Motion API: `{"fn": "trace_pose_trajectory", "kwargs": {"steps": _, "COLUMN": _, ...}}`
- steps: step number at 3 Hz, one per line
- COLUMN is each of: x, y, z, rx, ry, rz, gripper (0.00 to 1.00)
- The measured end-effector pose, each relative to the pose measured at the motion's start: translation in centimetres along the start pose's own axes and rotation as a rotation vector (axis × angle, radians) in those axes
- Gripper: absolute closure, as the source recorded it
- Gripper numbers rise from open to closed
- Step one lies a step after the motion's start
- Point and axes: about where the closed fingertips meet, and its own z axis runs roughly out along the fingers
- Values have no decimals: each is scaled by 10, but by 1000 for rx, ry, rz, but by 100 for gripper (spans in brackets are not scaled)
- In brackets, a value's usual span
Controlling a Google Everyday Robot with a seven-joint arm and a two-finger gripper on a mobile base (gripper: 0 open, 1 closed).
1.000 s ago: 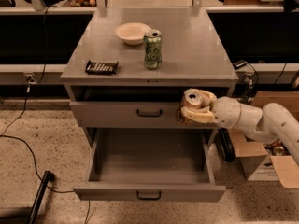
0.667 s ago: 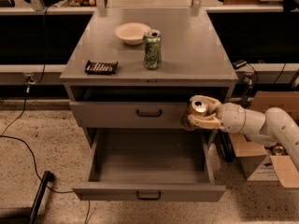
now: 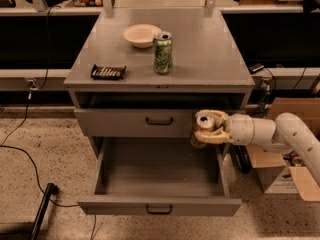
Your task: Place orange can into middle drawer
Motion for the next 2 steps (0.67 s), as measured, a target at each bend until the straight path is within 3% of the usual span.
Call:
{"fn": "trace_pose_trajectory", "kwargs": {"steps": 1, "x": 60, "y": 19, "z": -8, "rx": -76, "ry": 206, "rz": -30, "gripper": 100}}
{"fn": "trace_pose_trajectory", "kwargs": {"steps": 2, "x": 106, "y": 35, "z": -27, "rx": -114, "ry": 304, "rz": -34, "gripper": 100}}
